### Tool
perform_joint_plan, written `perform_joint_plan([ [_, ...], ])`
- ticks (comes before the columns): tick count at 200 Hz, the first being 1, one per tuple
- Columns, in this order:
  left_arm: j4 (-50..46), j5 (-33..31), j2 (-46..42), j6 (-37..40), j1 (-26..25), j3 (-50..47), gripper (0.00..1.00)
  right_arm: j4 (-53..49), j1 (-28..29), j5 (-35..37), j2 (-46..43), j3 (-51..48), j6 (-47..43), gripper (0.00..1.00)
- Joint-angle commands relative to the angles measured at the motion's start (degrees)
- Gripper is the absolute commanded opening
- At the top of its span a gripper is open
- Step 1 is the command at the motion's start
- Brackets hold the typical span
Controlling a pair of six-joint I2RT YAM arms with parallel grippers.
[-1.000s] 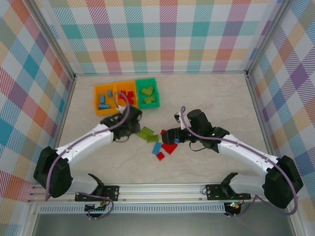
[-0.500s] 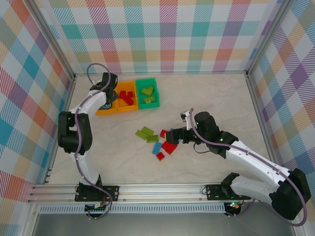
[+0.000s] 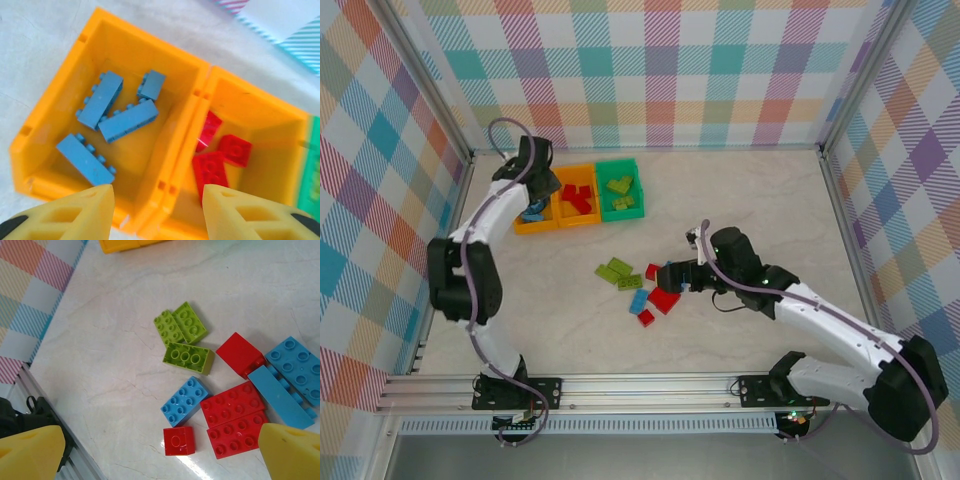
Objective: Sort the legos into containers by color
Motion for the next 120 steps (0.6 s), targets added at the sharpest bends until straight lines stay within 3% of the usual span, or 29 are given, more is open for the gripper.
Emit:
perform_joint_plan([
  [1, -0.6, 3.9, -14.9, 1.6, -1.9, -4.7, 0.5, -1.2, 0.4, 0.7, 4.1, 4.6, -2.0, 1.0],
  [29, -1.0, 6.9, -30.6, 9.3, -6.9, -11.2, 0.51, -3.5, 1.9, 2.0, 13.1, 11.6, -6.4, 1.0],
  [73, -8.9, 22.7, -49.2, 29.0, -7.3, -16.9, 0.54, -11.1, 4.8, 5.2, 30.6, 28.0, -14.7, 1.0],
  [86, -11.0, 29.8, -52.5, 37.1, -7.3, -19.6, 0.6, -12.8, 4.9, 5.8, 35.6, 32.4, -16.7, 1.0],
  [108, -14.9, 42.1, -56.6, 52.3, -7.3, -25.0, 0.81, -15.0, 4.9, 6.1, 43.1, 38.8, -19.9, 0.99],
  [120, -15.2, 45.8, -58.1, 57.6, -7.4, -28.7, 0.89, -17.1, 5.0, 5.9, 47.0, 42.3, -21.3, 0.95],
])
